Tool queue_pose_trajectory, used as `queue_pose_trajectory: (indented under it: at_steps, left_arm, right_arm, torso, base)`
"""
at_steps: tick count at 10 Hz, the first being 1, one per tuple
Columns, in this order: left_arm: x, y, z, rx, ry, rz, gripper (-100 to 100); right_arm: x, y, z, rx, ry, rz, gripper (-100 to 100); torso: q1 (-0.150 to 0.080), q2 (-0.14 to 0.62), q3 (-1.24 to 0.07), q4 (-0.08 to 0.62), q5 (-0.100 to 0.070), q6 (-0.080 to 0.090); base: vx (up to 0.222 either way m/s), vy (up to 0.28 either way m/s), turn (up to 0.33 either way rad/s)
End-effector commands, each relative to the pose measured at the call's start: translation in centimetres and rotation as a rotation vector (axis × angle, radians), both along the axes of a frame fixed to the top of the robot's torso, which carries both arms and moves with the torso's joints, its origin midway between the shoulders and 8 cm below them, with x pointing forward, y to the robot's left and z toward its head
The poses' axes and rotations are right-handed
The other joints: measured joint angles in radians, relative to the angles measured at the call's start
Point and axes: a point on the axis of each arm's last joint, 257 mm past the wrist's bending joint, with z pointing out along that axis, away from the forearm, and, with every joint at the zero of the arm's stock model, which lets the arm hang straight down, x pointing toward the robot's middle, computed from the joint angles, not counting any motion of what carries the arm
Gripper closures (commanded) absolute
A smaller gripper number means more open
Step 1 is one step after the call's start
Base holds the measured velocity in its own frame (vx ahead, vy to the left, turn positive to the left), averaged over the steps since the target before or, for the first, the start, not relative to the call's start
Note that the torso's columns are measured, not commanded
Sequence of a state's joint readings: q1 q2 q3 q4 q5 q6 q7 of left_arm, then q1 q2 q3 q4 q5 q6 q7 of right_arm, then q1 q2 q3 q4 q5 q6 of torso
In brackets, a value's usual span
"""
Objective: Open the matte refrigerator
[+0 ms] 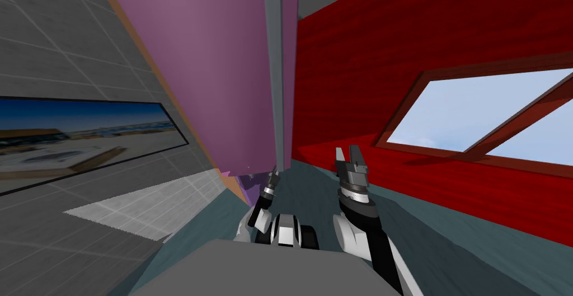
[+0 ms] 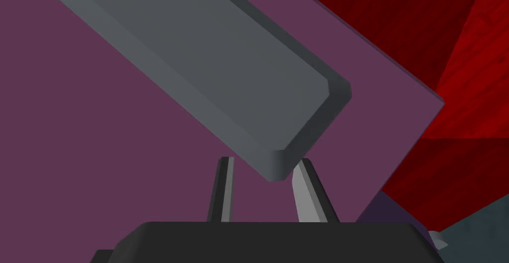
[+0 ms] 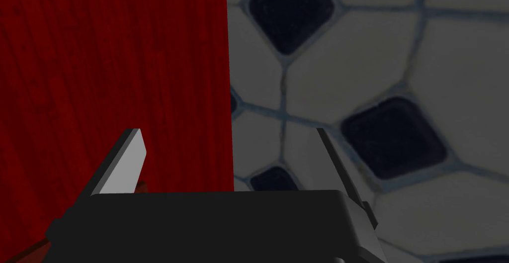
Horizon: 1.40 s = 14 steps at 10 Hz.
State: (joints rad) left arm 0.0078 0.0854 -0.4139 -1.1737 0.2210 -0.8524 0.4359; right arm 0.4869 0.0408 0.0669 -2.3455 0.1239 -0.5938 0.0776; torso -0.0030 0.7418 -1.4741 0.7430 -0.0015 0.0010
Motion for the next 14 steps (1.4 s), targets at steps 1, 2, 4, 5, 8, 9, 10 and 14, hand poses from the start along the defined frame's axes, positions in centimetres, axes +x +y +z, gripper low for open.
queue_pose_trajectory:
  at_steps: [1,2,4,5,8,9,10,14]
  left_arm:
    - [-0.9,-2.2,1.1,-0.009,-0.021,-0.076,100]
    - [0.3,-1.8,1.4,-0.001,0.0,-0.054,-100]
    - [1.5,-2.3,2.4,-0.002,0.0,-0.057,-100]
    - [2.0,-2.6,3.0,-0.003,0.0,-0.059,-100]
    - [3.1,-3.2,4.1,-0.004,0.0,-0.062,-100]
    - [4.1,-3.7,5.3,-0.005,0.0,-0.067,-100]
    - [4.1,-3.7,5.3,-0.005,0.0,-0.067,-100]
    - [4.0,-3.2,3.1,0.02,0.054,-0.057,0]
  right_arm:
    - [0.0,0.0,0.0,0.0,0.0,0.0,0]
    - [0.0,0.0,0.0,0.0,0.0,0.0,0]
    - [0.0,0.0,0.0,0.0,0.0,0.0,0]
    - [0.0,0.0,0.0,0.0,0.0,0.0,0]
    - [0.0,0.0,0.0,0.0,0.0,0.0,0]
    - [0.0,0.0,0.0,0.0,0.0,0.0,0]
    - [0.0,0.0,0.0,0.0,0.0,0.0,0]
    - [0.0,0.0,0.0,0.0,0.0,0.0,0]
  torso:
    - [-0.001,0.0,-0.001,0.001,0.0,0.001]
    - [-0.001,0.004,0.002,0.002,0.0,0.001]
    - [-0.006,-0.012,-0.006,-0.006,0.0,0.003]
    - [-0.005,-0.011,-0.007,-0.004,0.0,0.003]
    - [0.0,0.002,0.001,0.001,0.001,0.003]
    - [-0.001,0.006,0.004,0.002,0.001,0.002]
    - [-0.001,0.009,0.005,0.004,0.001,0.002]
    - [0.002,0.004,0.002,0.002,0.001,0.0]
  base:
    - [-0.176,0.144,-0.134]
    - [-0.119,0.088,0.01]
    - [-0.058,0.015,0.046]
    - [-0.036,-0.001,0.018]
    - [-0.028,0.015,0.015]
    - [-0.045,0.022,0.028]
    - [-0.05,0.014,-0.001]
    - [-0.016,0.004,0.006]
